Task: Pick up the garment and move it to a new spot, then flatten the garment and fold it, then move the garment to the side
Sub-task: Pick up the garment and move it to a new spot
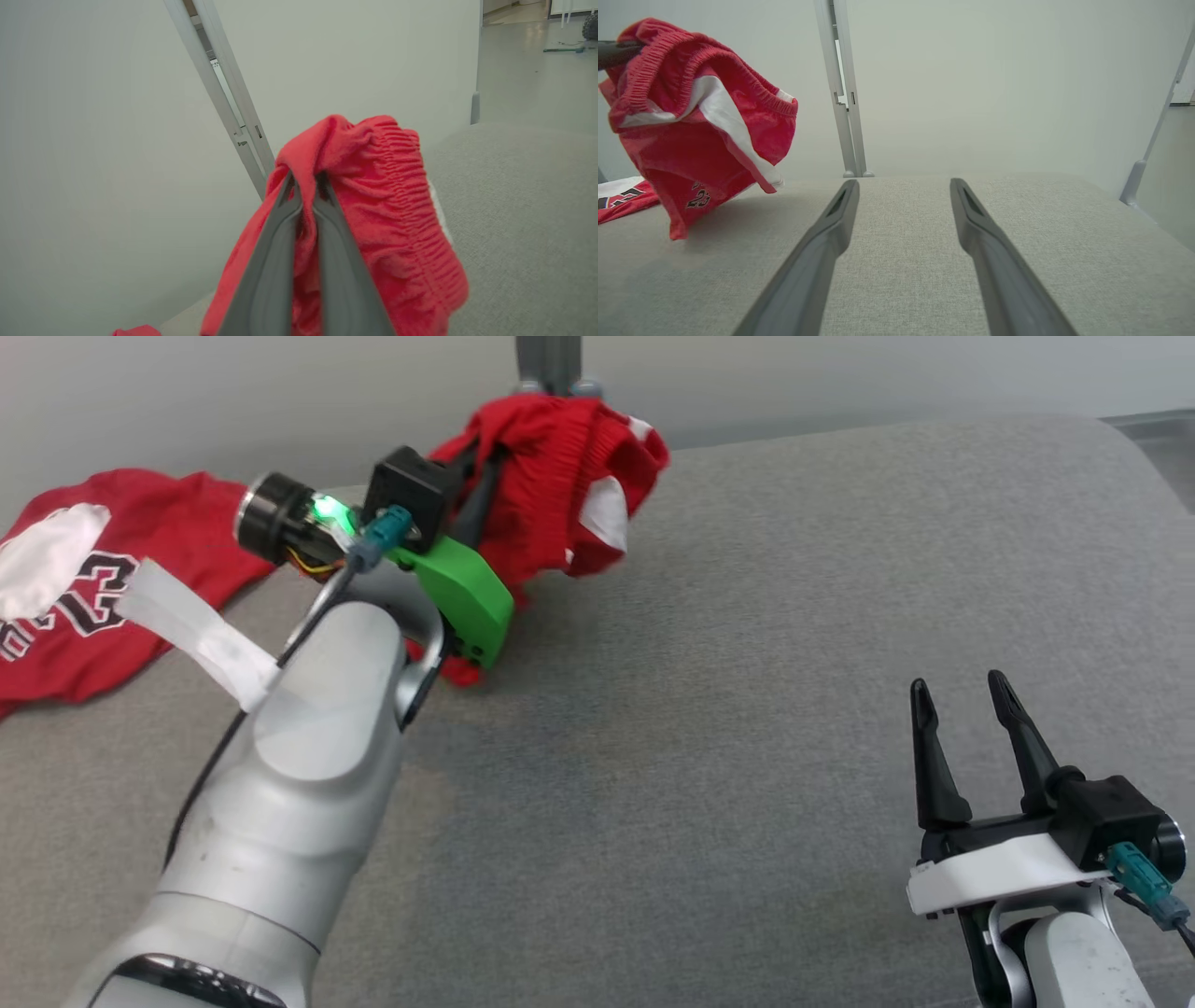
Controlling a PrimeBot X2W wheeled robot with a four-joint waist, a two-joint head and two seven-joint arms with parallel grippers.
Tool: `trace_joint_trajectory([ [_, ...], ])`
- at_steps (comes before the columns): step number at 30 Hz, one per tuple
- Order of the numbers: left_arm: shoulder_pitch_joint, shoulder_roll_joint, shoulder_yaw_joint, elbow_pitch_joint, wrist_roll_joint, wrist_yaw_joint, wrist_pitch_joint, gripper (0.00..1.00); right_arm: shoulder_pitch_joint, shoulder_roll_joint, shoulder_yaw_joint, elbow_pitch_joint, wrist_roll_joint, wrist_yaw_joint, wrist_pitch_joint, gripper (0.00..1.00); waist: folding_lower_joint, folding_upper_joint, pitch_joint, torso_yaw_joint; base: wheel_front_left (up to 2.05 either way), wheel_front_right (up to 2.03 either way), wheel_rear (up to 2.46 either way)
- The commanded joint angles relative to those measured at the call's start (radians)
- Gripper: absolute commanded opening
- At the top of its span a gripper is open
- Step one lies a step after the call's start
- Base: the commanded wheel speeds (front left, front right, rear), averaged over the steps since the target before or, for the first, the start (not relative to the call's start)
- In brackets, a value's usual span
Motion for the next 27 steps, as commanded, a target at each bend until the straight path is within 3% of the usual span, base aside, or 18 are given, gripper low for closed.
trace_joint_trajectory([
  [1, 0.022, -0.003, -0.005, -0.005, -0.018, 0.000, -0.003, 0.00, -0.008, -0.002, 0.006, -0.006, 0.009, 0.000, -0.003, 1.00, 0.0001, -0.0001, 0.062, -0.133, 0.00, 0.00, 0.00],
  [7, 0.117, -0.026, -0.133, -0.025, -0.144, 0.003, 0.002, 0.00, -0.044, -0.001, 0.029, -0.005, 0.031, 0.000, -0.003, 1.00, 0.0001, -0.0001, 0.163, -0.220, 0.00, 0.00, 0.00],
  [14, 0.187, -0.025, -0.352, -0.084, -0.299, 0.069, 0.008, 0.00, -0.063, -0.001, 0.037, -0.001, 0.042, 0.000, -0.003, 1.00, 0.0001, -0.0001, 0.208, -0.243, 0.00, 0.00, 0.00],
  [18, 0.174, -0.025, -0.444, -0.107, -0.360, 0.095, -0.006, 0.43, -0.068, -0.001, 0.034, 0.002, 0.032, 0.000, -0.003, 1.00, 0.0001, -0.0001, 0.202, -0.210, 0.00, 0.00, 0.00],
  [19, 0.167, -0.025, -0.463, -0.115, -0.377, 0.103, -0.015, 0.79, -0.069, -0.001, 0.036, 0.003, 0.028, 0.000, -0.003, 1.00, 0.0001, -0.0001, 0.197, -0.199, 0.00, 0.00, 0.00],
  [20, 0.160, -0.025, -0.477, -0.122, -0.388, 0.108, -0.022, 1.00, -0.068, -0.001, 0.035, 0.003, 0.025, 0.000, -0.003, 1.00, 0.0001, -0.0001, 0.192, -0.188, 0.00, 0.00, 0.00],
  [27, 0.116, -0.025, -0.520, -0.171, -0.456, 0.169, -0.065, 1.00, -0.054, -0.002, 0.030, 0.010, 0.012, 0.000, -0.003, 1.00, 0.0001, -0.0001, 0.141, -0.096, 0.00, 0.00, 0.00],
])
